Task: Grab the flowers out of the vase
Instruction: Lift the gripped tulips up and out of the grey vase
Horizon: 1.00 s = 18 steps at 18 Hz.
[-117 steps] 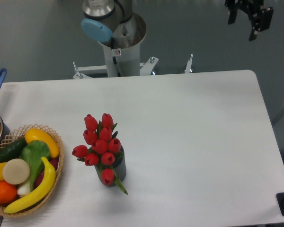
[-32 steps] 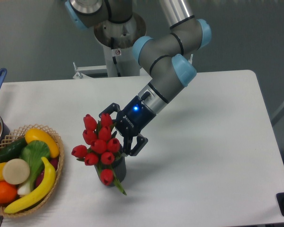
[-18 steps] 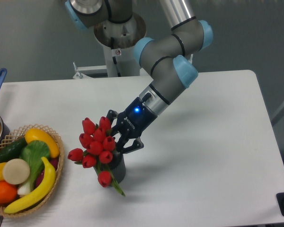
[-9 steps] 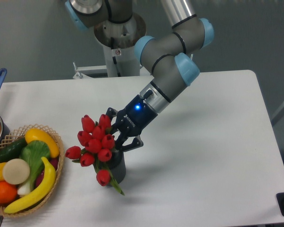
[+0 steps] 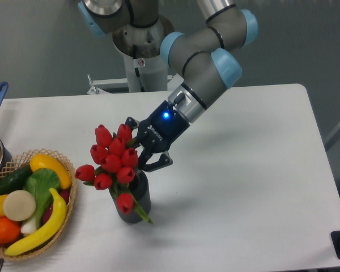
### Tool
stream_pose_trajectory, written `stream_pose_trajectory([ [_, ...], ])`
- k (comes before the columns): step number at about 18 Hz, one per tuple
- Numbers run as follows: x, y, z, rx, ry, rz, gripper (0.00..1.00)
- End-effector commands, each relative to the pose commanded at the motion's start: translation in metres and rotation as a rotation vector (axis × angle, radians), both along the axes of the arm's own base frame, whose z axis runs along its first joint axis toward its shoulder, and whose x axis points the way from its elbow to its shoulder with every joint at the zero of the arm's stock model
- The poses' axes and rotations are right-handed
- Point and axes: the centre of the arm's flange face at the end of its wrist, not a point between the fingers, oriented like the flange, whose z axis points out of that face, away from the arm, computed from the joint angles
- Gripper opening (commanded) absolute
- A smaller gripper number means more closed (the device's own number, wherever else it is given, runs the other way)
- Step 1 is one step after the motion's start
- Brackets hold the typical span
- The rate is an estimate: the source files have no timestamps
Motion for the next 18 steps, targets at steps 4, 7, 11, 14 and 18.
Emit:
stream_pose_trajectory([
  [4, 0.003, -0.003, 0.032, 0.009, -0.005, 0.025, 0.40],
  [7, -0.002, -0.003, 0.057, 0.014, -0.017, 0.053, 0.40],
  [11, -0.005, -0.008, 0.084, 0.027, -0.027, 0.080, 0.40],
  [14, -0.016, -0.018, 0.106, 0.053, -0.031, 0.110, 0.40],
  [18, -0.029, -0.025, 0.140, 0.075, -0.043, 0.144, 0.40],
])
